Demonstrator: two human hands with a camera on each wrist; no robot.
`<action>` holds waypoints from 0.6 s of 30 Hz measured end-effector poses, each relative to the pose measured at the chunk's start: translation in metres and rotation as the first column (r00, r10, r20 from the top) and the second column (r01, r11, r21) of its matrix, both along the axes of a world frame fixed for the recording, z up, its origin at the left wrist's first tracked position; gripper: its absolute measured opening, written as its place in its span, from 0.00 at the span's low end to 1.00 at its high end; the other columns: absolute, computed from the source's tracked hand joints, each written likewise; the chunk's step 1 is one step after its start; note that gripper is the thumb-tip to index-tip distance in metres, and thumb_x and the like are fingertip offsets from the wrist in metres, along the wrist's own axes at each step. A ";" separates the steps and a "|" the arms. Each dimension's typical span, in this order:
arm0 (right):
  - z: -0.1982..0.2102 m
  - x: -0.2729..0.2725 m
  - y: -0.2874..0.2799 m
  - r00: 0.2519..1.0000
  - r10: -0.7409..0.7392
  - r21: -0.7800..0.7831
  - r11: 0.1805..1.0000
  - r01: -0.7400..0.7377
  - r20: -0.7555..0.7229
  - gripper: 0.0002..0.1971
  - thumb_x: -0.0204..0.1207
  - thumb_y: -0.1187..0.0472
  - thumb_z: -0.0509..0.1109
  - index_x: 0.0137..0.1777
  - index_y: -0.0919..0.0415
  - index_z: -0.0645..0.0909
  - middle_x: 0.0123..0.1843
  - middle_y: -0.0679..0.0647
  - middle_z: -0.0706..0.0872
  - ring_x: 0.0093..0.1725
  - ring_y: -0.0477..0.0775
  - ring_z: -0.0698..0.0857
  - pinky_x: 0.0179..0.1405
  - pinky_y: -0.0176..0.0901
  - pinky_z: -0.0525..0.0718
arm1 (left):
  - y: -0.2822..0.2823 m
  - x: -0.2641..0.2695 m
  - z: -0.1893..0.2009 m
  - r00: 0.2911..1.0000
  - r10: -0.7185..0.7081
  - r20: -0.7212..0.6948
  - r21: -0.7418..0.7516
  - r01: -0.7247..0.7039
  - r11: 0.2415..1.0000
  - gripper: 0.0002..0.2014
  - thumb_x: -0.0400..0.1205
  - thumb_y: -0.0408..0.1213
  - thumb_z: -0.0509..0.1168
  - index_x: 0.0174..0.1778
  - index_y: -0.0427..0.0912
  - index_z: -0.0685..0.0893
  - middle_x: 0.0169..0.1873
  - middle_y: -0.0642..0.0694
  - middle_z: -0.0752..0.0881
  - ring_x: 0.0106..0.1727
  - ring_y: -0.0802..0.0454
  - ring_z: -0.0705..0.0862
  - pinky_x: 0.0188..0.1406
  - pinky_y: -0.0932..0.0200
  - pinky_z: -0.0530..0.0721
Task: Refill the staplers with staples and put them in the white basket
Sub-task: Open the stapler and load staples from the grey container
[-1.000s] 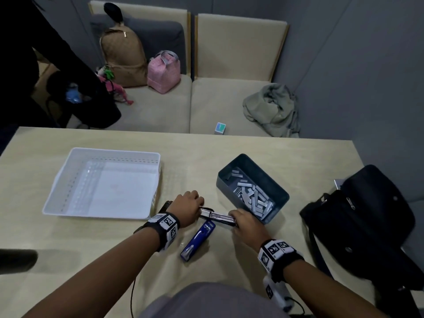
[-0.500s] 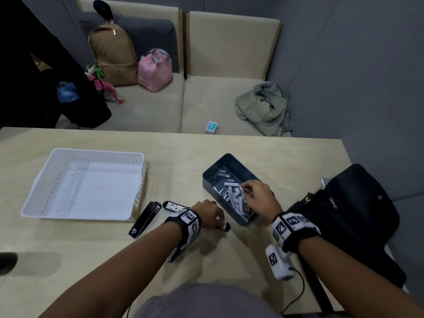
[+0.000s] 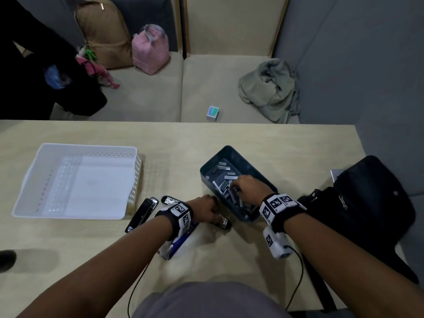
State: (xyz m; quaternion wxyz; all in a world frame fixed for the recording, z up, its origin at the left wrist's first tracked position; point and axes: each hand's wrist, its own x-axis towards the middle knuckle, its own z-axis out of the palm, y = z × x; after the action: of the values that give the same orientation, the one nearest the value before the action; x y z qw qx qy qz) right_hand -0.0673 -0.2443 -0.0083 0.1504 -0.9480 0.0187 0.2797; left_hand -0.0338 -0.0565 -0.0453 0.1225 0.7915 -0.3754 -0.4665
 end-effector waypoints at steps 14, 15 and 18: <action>-0.008 0.004 0.023 0.993 -0.010 -0.213 0.976 0.036 0.120 0.12 0.77 0.66 0.66 0.61 0.64 0.77 0.56 0.65 0.86 0.54 0.69 0.87 0.47 0.57 0.85 | 0.008 0.006 0.004 0.991 -0.056 0.119 0.021 0.054 0.998 0.21 0.82 0.53 0.60 0.65 0.45 0.82 0.63 0.42 0.84 0.61 0.40 0.83 0.61 0.44 0.81; -0.006 0.004 0.023 0.992 -0.025 -0.196 0.979 0.050 0.126 0.10 0.78 0.67 0.66 0.58 0.63 0.78 0.55 0.65 0.86 0.53 0.69 0.87 0.45 0.56 0.85 | 0.009 0.007 0.004 0.991 -0.047 0.125 0.028 0.044 0.999 0.19 0.82 0.51 0.61 0.63 0.44 0.82 0.61 0.40 0.84 0.60 0.39 0.83 0.59 0.45 0.82; -0.002 0.004 0.017 0.978 -0.183 -0.053 0.981 0.189 0.096 0.03 0.75 0.65 0.68 0.44 0.57 0.78 0.48 0.61 0.87 0.47 0.66 0.87 0.40 0.51 0.82 | 0.010 0.007 0.002 0.993 0.003 0.118 0.025 -0.006 1.000 0.15 0.82 0.47 0.64 0.56 0.40 0.84 0.54 0.36 0.85 0.54 0.36 0.83 0.52 0.50 0.79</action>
State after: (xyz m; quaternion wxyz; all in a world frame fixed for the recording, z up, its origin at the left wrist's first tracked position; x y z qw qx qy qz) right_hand -0.0636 -0.2274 -0.0105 0.1474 -0.9581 0.1091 0.2202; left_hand -0.0266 -0.0465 -0.0437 0.0910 0.8200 -0.3745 -0.4232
